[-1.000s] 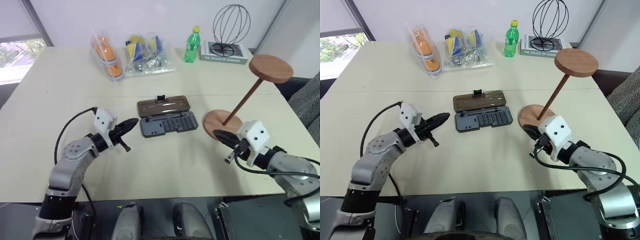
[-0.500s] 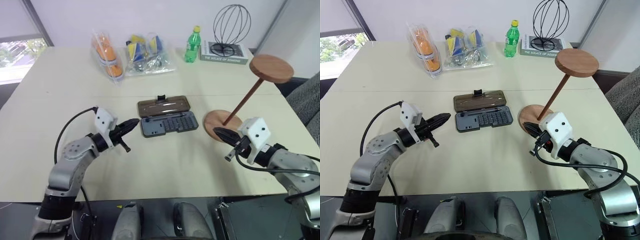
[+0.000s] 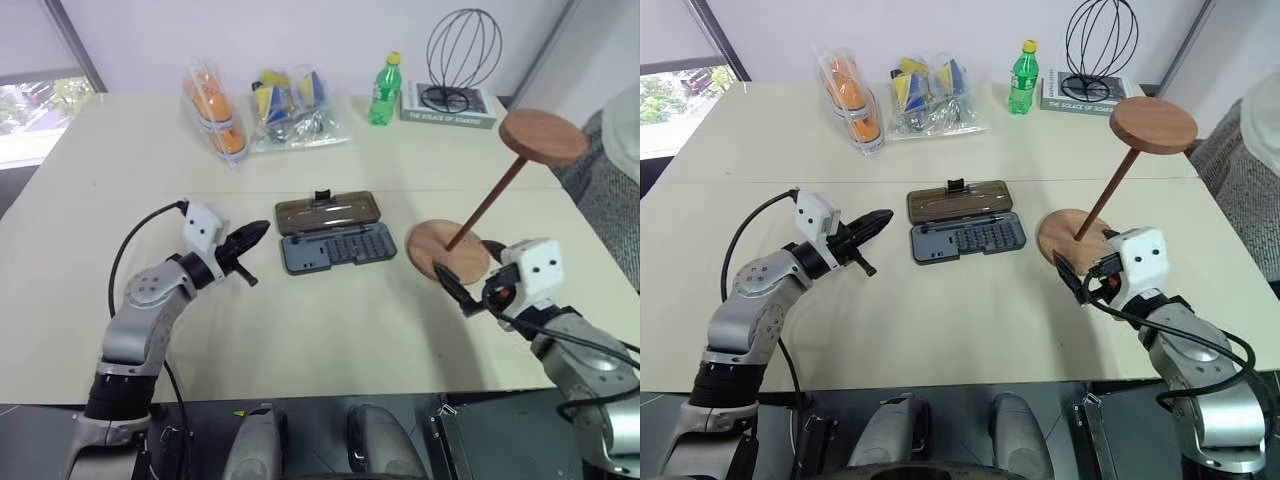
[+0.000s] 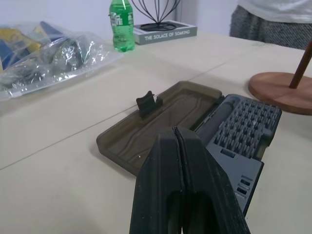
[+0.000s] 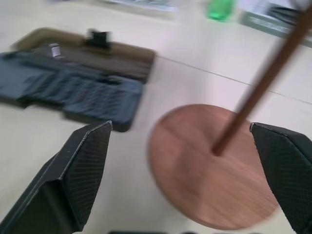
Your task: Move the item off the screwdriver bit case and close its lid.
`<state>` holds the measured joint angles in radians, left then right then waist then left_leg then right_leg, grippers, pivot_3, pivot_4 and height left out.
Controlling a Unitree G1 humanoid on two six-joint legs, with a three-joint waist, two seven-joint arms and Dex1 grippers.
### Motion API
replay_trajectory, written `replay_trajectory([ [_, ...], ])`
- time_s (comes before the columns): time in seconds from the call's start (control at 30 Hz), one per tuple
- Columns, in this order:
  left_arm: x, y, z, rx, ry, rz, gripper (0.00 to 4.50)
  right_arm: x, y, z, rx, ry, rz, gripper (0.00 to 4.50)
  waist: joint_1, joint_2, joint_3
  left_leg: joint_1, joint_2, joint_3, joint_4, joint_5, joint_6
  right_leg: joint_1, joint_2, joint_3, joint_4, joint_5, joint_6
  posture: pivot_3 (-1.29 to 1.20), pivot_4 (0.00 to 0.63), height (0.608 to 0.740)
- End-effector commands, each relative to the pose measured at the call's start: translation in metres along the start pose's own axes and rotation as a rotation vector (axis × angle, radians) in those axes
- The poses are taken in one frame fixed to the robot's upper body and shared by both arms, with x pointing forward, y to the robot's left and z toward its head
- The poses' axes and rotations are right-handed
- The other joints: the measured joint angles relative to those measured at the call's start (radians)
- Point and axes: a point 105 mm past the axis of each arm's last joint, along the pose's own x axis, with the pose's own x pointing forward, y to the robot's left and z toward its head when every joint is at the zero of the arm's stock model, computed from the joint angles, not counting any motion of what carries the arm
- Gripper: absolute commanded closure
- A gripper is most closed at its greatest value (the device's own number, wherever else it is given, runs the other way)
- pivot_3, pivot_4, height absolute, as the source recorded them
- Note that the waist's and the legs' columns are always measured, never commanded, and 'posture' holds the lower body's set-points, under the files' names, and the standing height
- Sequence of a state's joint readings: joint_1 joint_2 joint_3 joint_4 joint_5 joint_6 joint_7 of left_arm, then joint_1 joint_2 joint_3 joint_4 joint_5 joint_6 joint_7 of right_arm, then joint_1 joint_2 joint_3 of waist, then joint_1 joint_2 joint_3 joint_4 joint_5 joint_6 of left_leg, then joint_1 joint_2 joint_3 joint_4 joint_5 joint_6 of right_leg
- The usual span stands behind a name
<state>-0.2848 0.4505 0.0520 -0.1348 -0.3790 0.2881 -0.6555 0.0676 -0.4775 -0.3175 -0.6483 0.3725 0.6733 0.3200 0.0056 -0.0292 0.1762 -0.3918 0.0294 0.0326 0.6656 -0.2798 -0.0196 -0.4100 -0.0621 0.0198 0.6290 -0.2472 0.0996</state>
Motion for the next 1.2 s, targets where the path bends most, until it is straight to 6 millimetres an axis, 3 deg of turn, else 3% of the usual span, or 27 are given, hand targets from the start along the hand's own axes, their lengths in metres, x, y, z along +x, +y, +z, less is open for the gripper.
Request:
replay_trajectory([
  [0.03,0.006,-0.002,0.012,0.040,-0.042,-0.017,4.50,0.002,-0.014,0.026,0.001,-0.096,-0.132,0.04,-0.001,0.000,0.000,0.000,0.000,0.000,0.000,0.000,0.000,0.000,0.000,0.000,0.000,0.000,0.000,0.00,0.150,0.740],
  [0.4,0.012,-0.006,0.016,0.073,-0.048,-0.026,4.50,0.034,-0.030,0.032,0.092,-0.130,-0.265,0.04,-0.002,0.000,0.000,-0.001,0.000,0.000,0.000,0.000,0.000,0.000,0.000,0.000,0.000,0.000,0.000,0.00,0.150,0.740],
  [0.63,0.008,-0.003,0.017,0.098,-0.054,0.021,4.50,0.054,-0.038,0.015,0.115,-0.110,-0.325,0.04,-0.010,0.001,0.000,0.000,0.000,0.001,0.000,0.000,0.000,-0.001,0.001,0.000,0.000,0.000,0.000,0.00,0.150,0.740],
  [0.73,0.007,-0.003,0.017,0.107,-0.057,0.040,4.50,0.059,-0.036,0.013,0.108,-0.115,-0.314,0.95,-0.017,0.001,0.001,-0.001,0.000,0.000,0.000,0.000,0.000,-0.001,0.000,0.000,0.000,0.000,0.001,0.00,0.150,0.740],
  [0.97,0.007,-0.005,0.016,0.104,-0.061,0.064,4.50,0.067,-0.036,0.013,0.096,-0.122,-0.324,4.45,-0.019,0.001,0.001,-0.001,0.000,0.000,-0.001,0.000,0.000,-0.001,0.000,0.000,0.001,0.001,0.001,0.00,0.150,0.740],
  [1.13,0.008,-0.006,0.014,0.104,-0.060,0.067,4.50,0.068,-0.038,0.017,0.077,-0.132,-0.335,4.45,-0.018,0.002,0.001,-0.001,0.000,0.000,-0.001,0.000,0.000,-0.001,0.000,0.000,0.000,0.001,0.001,0.00,0.150,0.740],
  [1.2,0.010,-0.006,0.015,0.105,-0.063,0.066,4.50,0.063,-0.052,0.020,0.040,-0.136,-0.386,4.45,-0.017,0.002,0.001,-0.001,0.000,0.000,-0.001,0.000,0.000,-0.001,0.000,0.000,0.001,0.001,0.001,0.00,0.150,0.740],
])
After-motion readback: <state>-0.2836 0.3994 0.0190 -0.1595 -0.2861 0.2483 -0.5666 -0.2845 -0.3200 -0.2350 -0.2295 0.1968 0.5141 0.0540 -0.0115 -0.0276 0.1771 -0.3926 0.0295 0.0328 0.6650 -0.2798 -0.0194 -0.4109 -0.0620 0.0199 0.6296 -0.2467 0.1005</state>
